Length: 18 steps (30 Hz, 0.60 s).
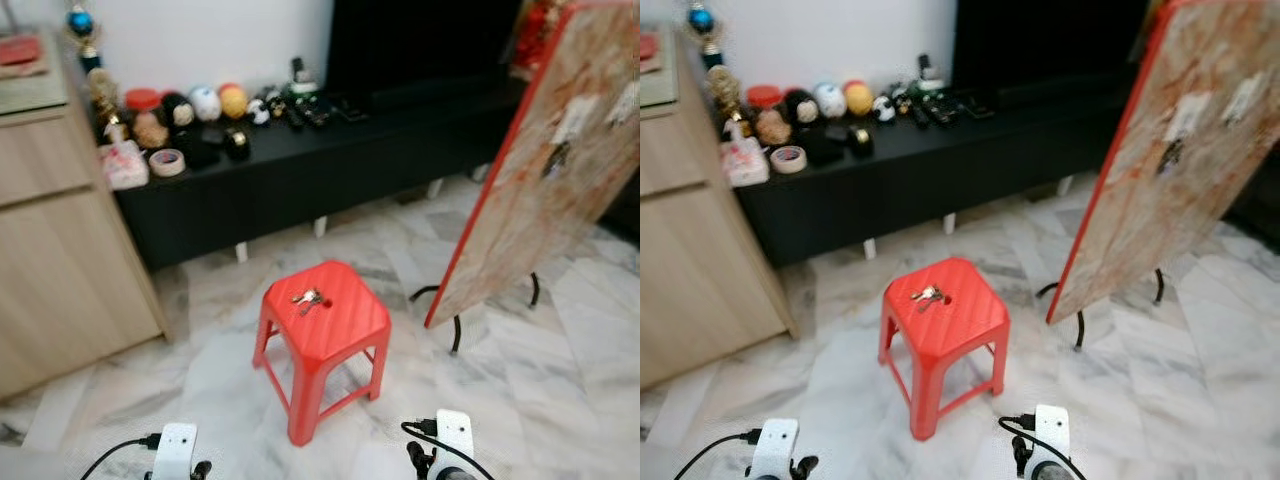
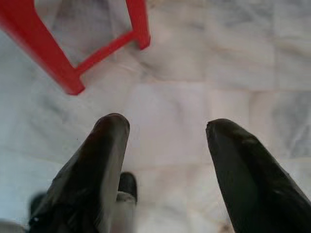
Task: Hang keys on a hook
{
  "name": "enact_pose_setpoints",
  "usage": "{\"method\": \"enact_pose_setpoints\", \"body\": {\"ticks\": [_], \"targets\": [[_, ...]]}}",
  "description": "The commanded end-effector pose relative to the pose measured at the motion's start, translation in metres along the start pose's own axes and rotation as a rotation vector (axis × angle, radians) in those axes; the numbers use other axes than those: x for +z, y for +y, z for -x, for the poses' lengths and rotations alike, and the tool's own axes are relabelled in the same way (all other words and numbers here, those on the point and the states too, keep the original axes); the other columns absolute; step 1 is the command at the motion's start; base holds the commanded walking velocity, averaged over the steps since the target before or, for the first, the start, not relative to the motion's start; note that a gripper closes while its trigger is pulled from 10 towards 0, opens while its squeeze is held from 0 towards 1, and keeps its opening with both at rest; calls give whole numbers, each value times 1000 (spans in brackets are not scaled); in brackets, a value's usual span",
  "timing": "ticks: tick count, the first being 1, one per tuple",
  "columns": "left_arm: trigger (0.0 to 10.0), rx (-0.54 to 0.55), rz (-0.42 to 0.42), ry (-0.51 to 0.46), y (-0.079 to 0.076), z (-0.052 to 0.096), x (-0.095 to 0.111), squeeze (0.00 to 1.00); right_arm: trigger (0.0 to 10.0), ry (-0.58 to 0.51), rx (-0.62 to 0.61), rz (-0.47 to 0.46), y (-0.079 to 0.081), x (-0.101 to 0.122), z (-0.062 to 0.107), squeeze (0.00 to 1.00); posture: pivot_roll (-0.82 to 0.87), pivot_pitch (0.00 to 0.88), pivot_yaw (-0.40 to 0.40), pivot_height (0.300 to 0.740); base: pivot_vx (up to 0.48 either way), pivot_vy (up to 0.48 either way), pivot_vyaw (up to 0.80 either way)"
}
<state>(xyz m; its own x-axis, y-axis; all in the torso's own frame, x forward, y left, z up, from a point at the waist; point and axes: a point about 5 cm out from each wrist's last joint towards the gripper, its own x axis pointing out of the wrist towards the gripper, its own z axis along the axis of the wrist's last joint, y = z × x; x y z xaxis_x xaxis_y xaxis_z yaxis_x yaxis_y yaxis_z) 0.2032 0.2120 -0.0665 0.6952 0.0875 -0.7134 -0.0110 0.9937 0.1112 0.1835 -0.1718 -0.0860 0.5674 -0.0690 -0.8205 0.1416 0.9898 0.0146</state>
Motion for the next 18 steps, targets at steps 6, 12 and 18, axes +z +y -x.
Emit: {"method": "enact_pose_setpoints", "body": {"ticks": [6,12,18], "targets": [[10000,23,-2,43,10,4,-13,0,10000,-24,31,7,10,9,-1,0,47,0,-93,737,283,0,0],[10000,22,-3,43,9,4,-13,0,10000,-26,23,-14,9,8,-1,0,47,0,-93,737,283,0,0],[10000,22,-6,44,9,4,-13,0,10000,-14,24,-14,10,7,-1,0,47,0,-92,737,285,0,-97]]}}
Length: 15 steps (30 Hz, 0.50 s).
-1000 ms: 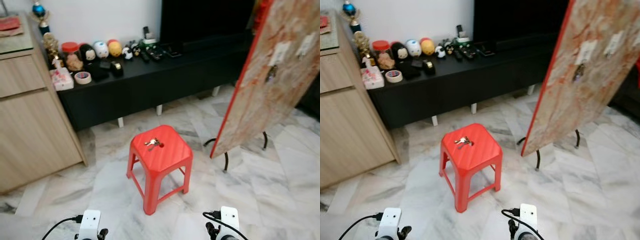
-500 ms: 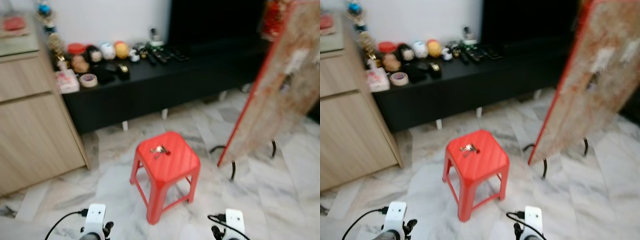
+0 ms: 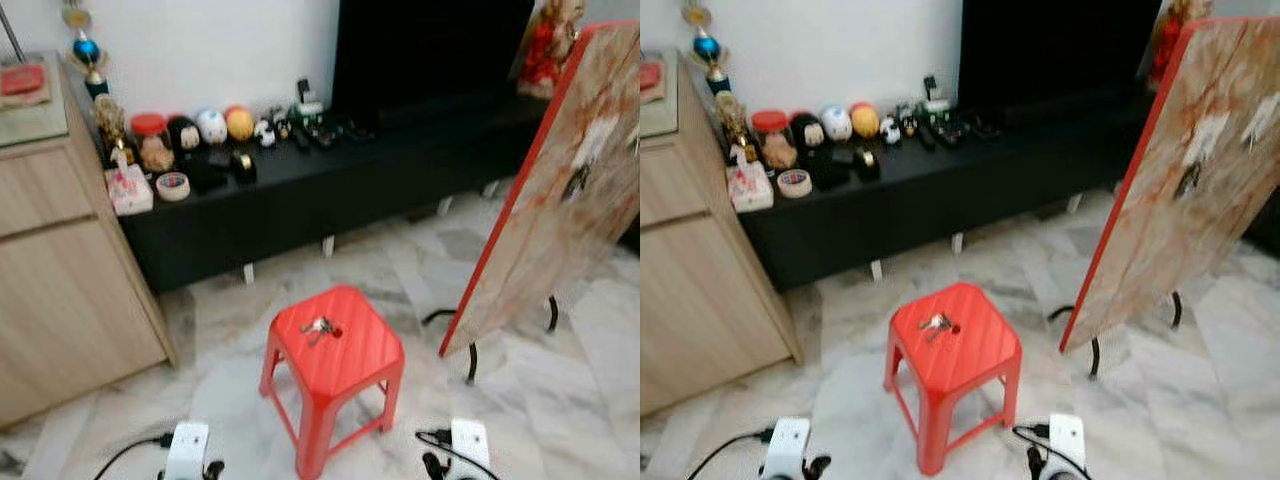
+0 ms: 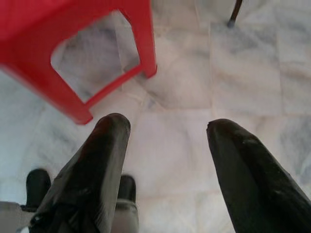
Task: Hang keys on a hook
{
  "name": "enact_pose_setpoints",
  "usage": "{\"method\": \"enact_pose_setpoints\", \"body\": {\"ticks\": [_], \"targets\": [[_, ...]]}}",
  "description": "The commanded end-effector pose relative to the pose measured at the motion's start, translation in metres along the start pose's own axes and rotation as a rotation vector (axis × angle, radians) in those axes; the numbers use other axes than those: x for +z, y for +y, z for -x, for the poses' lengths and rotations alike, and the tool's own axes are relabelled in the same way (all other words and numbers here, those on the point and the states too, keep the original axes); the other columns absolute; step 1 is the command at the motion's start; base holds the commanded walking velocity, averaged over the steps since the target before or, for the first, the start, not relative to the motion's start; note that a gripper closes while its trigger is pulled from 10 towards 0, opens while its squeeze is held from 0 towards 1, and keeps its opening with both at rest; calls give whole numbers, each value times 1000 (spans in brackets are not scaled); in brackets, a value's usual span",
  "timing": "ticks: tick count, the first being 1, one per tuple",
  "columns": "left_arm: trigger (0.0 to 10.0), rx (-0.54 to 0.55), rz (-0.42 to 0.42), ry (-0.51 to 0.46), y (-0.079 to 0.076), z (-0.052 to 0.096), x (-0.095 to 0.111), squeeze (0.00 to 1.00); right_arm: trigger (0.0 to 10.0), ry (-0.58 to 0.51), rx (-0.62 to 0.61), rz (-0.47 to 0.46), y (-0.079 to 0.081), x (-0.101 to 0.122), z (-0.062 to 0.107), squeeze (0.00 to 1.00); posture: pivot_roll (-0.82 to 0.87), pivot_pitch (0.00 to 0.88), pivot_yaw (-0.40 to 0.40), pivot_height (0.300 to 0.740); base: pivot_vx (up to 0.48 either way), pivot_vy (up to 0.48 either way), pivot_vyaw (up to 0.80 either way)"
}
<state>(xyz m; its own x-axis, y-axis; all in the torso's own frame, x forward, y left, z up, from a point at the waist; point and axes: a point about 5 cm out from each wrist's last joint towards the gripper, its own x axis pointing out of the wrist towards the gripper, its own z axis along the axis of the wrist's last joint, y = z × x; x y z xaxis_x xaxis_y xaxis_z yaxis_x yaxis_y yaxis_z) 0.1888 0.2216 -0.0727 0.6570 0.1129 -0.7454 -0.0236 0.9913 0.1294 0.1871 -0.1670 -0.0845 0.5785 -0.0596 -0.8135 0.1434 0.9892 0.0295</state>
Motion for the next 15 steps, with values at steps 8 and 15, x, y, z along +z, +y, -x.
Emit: {"method": "enact_pose_setpoints", "body": {"ticks": [8,15], "targets": [[10000,-1,-3,-10,-1,-1,3,0,10000,-18,13,-9,4,5,-1,0,46,0,-95,737,283,0,-268],[10000,-2,-4,-8,-1,-1,3,0,10000,-18,10,-6,3,6,-1,0,41,0,-95,737,284,0,0]]}}
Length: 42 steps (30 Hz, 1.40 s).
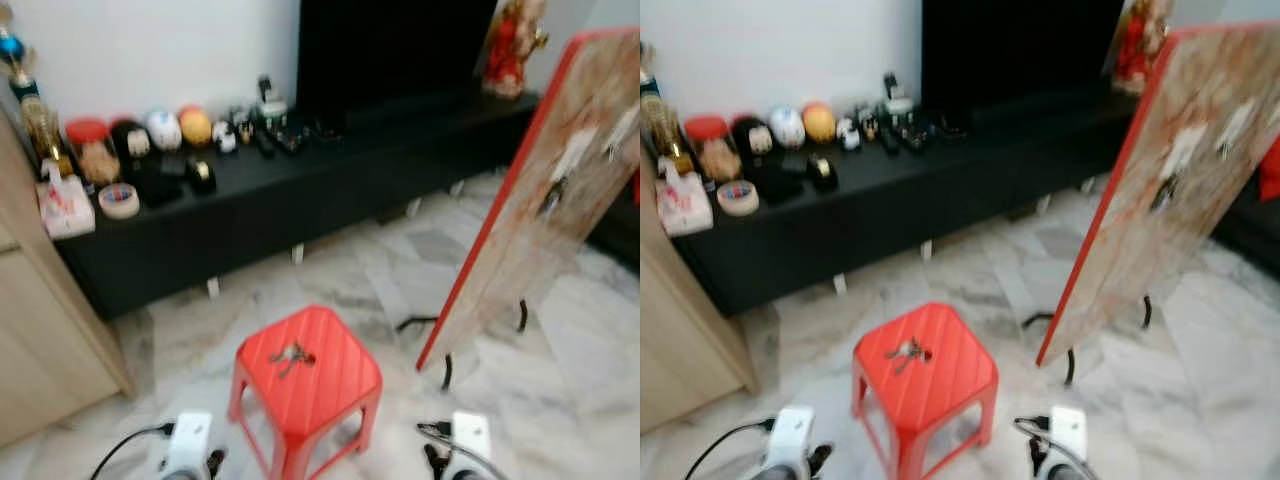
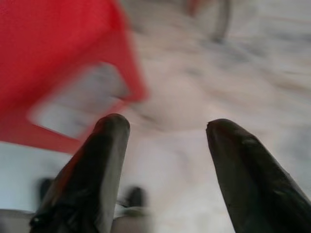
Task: Hang keys on a hook
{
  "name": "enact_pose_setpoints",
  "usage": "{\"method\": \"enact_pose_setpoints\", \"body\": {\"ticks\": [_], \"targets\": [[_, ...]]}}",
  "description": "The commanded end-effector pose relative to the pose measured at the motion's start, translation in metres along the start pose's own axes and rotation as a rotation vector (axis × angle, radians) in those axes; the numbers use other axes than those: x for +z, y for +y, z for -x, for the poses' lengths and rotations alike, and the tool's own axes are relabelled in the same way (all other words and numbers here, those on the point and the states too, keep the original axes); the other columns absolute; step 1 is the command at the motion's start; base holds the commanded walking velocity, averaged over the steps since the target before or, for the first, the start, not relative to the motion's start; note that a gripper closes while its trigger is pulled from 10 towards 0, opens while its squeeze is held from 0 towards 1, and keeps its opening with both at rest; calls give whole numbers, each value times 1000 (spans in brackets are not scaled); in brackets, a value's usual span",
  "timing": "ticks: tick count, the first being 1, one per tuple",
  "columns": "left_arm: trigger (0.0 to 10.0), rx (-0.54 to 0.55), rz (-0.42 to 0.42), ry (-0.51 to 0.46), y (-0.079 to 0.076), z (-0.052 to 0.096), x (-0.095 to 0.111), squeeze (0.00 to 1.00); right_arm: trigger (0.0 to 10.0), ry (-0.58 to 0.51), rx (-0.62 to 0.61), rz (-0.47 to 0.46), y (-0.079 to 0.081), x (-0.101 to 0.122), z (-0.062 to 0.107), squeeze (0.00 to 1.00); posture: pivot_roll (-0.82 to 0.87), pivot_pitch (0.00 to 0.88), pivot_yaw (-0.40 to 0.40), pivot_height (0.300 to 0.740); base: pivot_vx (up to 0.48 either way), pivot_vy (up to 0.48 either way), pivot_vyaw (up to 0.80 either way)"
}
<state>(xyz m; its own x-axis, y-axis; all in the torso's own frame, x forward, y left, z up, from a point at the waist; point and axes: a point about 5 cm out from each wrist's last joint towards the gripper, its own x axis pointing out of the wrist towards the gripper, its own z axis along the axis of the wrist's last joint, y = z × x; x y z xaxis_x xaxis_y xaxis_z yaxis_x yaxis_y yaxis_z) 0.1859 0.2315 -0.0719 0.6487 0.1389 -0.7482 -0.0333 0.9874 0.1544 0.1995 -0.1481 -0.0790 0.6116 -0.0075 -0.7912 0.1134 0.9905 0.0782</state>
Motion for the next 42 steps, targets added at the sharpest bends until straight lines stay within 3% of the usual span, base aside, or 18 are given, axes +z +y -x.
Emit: {"method": "enact_pose_setpoints", "body": {"ticks": [1,7,10,29,38,39,41,42], "targets": [[10000,-26,5,-17,-11,-2,5,0,10000,14,-47,0,-17,-5,2,0,41,0,-95,737,281,0,0],[10000,-23,8,-15,-11,-1,4,0,10000,0,-42,56,-18,-2,2,0,42,0,-98,737,282,0,367],[10000,-22,7,-14,-10,-1,4,0,10000,3,-38,42,-18,-3,2,0,41,0,-97,737,285,0,800],[10000,-19,3,-30,-9,-1,5,0,10000,-4,-40,10,-16,-4,2,0,43,0,-92,737,194,0,0],[10000,4,61,-118,-4,-2,20,0,10000,-45,-28,-13,-16,-1,2,0,38,0,-93,737,0,0,0],[10000,12,84,-183,-1,-3,32,0,10000,-72,-23,-12,-16,1,3,0,32,1,-93,737,0,0,0],[10000,12,84,-183,-1,-3,32,0,10000,-72,-23,-12,-16,1,3,0,32,1,-93,737,0,0,0],[10000,23,135,-282,3,-3,50,0,10000,-116,-19,-39,-16,3,3,0,26,0,-92,737,0,0,0]]}}
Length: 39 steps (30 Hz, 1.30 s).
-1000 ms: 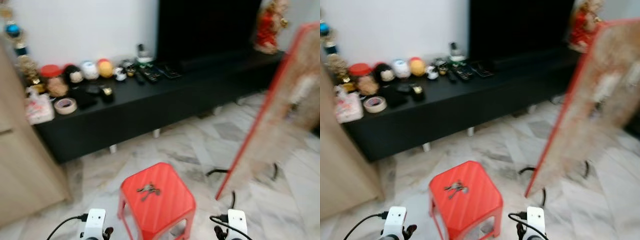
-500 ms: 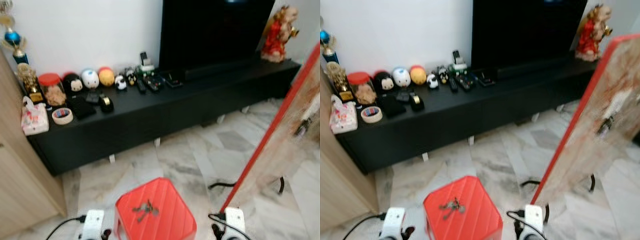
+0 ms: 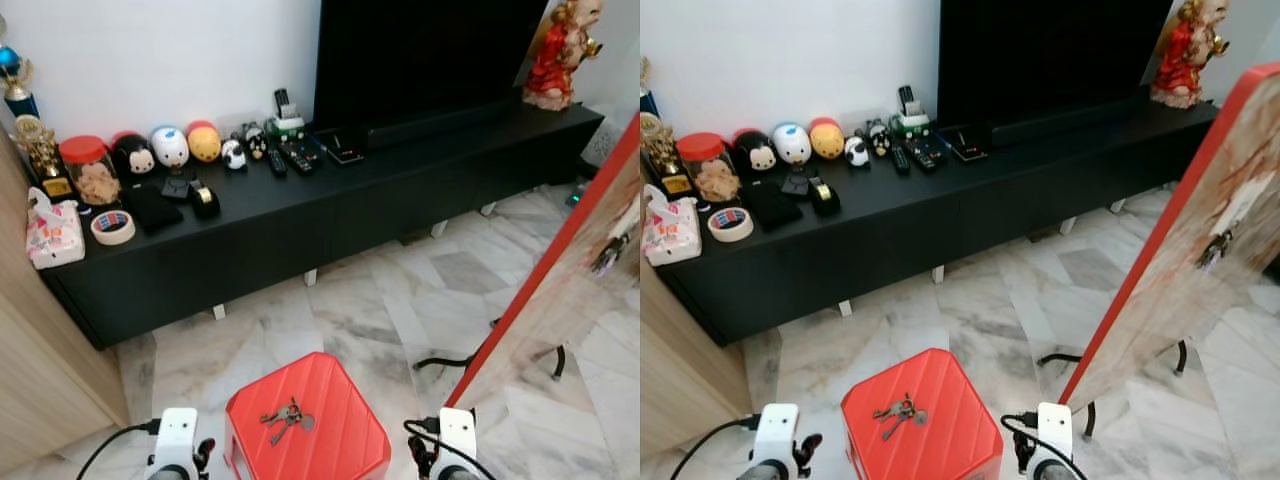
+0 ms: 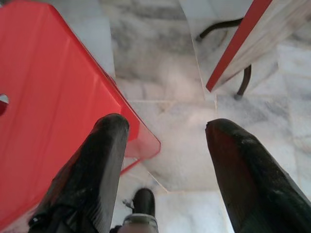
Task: Hang keys on a hook
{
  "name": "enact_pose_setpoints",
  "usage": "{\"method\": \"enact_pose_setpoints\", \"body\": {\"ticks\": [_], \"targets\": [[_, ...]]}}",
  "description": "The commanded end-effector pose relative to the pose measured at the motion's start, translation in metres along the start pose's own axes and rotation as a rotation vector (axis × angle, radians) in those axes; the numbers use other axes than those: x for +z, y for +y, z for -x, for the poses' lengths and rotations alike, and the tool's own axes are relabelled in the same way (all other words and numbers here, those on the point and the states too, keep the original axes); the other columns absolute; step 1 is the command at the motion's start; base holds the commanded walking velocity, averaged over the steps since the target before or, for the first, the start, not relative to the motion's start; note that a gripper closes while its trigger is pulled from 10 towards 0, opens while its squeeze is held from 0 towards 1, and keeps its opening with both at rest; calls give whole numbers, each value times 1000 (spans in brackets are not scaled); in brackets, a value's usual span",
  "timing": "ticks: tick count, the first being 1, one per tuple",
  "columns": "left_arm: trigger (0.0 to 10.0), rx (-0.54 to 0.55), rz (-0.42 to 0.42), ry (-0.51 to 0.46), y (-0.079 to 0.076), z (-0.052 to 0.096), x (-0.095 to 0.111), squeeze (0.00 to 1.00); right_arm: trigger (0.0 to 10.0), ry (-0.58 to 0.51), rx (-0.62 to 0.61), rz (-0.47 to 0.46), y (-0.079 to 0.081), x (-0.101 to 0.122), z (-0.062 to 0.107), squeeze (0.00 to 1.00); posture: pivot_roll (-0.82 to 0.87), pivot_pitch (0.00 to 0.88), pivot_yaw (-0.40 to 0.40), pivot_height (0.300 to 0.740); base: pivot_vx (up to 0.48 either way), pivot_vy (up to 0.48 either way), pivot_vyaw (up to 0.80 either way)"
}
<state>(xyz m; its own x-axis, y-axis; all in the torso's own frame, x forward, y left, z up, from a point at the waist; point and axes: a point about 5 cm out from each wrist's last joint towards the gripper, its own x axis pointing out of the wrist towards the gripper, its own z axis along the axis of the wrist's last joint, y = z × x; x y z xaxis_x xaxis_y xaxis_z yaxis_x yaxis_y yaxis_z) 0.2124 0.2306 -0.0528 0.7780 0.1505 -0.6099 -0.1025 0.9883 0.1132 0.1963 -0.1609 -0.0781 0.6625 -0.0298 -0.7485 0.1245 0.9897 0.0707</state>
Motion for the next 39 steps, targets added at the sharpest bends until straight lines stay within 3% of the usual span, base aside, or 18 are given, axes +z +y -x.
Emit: {"method": "enact_pose_setpoints", "body": {"ticks": [1,4,7,10,11,13,15,22,30,39], "targets": [[10000,7,82,-132,2,-4,24,0,10000,-64,-6,-50,-3,4,1,0,26,0,-92,737,0,0,0],[10000,-16,112,-303,1,-5,52,0,10000,-147,-1,-57,-3,10,2,0,17,0,-90,737,0,0,0],[10000,-40,108,-368,-3,-4,63,0,10000,-181,8,-60,-3,13,3,0,12,0,-91,737,0,0,0],[10000,-89,100,-479,-12,1,80,0,10000,-542,49,-19,8,97,5,0,10,0,-90,737,0,0,0],[10000,-98,101,-502,-13,2,83,0,10000,-619,60,-14,10,113,9,0,9,0,-91,737,0,0,0],[10000,-113,91,-533,-15,5,86,0,10000,-674,71,3,11,121,13,0,8,0,-90,737,0,0,0],[10000,-142,67,-585,-18,12,90,0,10000,-737,68,45,10,123,20,0,-1,0,-89,737,0,0,0],[10000,-157,75,-630,-23,19,98,0,10000,-717,39,42,7,112,22,0,4,0,-94,737,0,0,0],[10000,-140,115,-662,-17,22,110,0,10000,-708,27,21,7,107,25,0,-5,0,-90,737,0,0,0],[10000,-159,107,-648,-23,29,101,0,10000,-677,18,77,2,85,30,0,8,0,-97,737,0,0,0]]}}
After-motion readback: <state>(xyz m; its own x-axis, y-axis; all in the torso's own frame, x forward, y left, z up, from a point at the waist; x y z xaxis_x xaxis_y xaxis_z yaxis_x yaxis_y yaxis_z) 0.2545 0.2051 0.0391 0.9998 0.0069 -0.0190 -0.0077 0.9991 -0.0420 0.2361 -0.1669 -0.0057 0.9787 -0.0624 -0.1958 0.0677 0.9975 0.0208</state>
